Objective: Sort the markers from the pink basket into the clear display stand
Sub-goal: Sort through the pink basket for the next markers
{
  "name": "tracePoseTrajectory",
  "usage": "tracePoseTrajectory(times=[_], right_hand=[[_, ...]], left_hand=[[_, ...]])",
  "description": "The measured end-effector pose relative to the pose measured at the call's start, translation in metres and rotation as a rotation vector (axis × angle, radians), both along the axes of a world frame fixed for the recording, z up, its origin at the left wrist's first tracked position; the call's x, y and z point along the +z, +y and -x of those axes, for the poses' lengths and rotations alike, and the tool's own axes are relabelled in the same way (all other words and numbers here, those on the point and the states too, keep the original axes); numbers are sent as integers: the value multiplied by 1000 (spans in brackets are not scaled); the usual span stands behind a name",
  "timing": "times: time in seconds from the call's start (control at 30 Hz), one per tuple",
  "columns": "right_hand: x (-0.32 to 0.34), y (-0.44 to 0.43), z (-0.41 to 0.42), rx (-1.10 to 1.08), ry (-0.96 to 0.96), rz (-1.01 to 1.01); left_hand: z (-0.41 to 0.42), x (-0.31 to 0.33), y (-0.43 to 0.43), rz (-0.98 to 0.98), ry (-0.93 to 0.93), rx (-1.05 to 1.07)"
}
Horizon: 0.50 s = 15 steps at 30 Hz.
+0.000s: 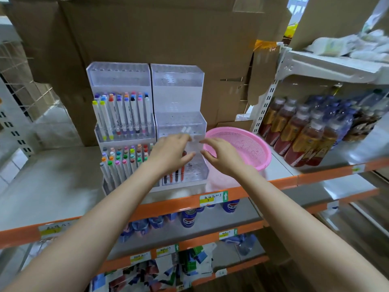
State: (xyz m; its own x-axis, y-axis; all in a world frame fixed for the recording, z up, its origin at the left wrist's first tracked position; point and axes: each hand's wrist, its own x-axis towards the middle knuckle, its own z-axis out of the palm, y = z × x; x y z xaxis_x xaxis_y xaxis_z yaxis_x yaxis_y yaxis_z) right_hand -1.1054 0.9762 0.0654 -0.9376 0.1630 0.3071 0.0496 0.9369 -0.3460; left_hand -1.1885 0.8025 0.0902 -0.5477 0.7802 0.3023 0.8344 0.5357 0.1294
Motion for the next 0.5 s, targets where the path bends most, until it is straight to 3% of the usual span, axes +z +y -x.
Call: tracePoseTrajectory(times=[0.5], right_hand=[[-23,121,-10,-112,-263,-73]], left_hand=[[-21,-22,141,115,37,-79]])
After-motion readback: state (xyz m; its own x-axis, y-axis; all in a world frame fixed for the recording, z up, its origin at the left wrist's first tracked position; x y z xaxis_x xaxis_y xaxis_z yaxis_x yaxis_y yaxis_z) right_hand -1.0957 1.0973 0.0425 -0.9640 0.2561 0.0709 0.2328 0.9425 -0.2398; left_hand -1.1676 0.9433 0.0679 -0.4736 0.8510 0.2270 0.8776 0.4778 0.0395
